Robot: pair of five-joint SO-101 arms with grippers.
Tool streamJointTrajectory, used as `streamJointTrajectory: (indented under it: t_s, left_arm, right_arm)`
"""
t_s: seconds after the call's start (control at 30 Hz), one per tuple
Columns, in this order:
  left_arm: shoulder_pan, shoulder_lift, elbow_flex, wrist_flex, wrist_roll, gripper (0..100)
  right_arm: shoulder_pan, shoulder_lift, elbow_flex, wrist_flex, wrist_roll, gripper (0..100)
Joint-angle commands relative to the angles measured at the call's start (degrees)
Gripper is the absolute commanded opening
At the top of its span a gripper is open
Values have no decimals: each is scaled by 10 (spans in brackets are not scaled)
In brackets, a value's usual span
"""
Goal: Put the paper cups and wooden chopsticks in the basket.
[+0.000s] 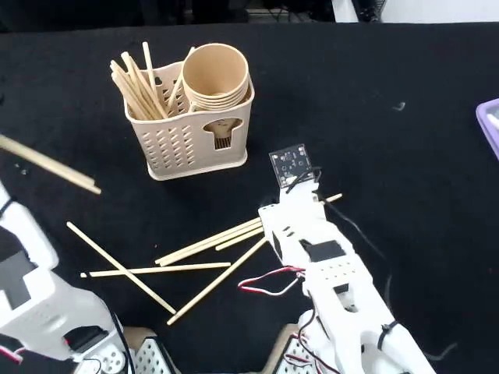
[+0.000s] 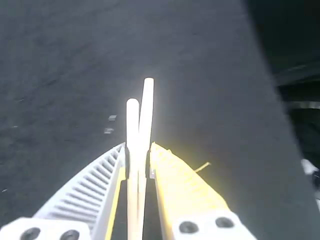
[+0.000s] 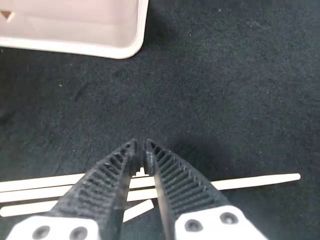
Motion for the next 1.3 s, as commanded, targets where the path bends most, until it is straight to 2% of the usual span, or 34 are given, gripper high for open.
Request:
streamJointTrajectory:
  t_s: [0.0, 0.17, 0.27, 0.43, 0.57, 0.8, 1.27]
  left_arm:
    - [58, -7, -216, 54, -6, 50]
    - [126, -1, -391, 54, -9, 54]
    - [188, -1, -445, 23, -58, 53]
    - [291, 0, -462, -49, -157, 50]
    - [342, 11, -441, -91, -200, 49]
    - [360, 58, -403, -161, -205, 49]
    - [368, 117, -400, -116, -205, 55]
  right_arm:
    - [-8, -13, 6, -35, 4, 29]
    - [-8, -13, 7, -40, 4, 29]
    - [-8, -13, 7, -40, 4, 29]
    - [-8, -13, 8, -40, 4, 29]
    - [-7, -13, 8, -40, 4, 29]
    - [-7, -13, 8, -40, 4, 29]
    - [-8, -13, 6, -41, 4, 29]
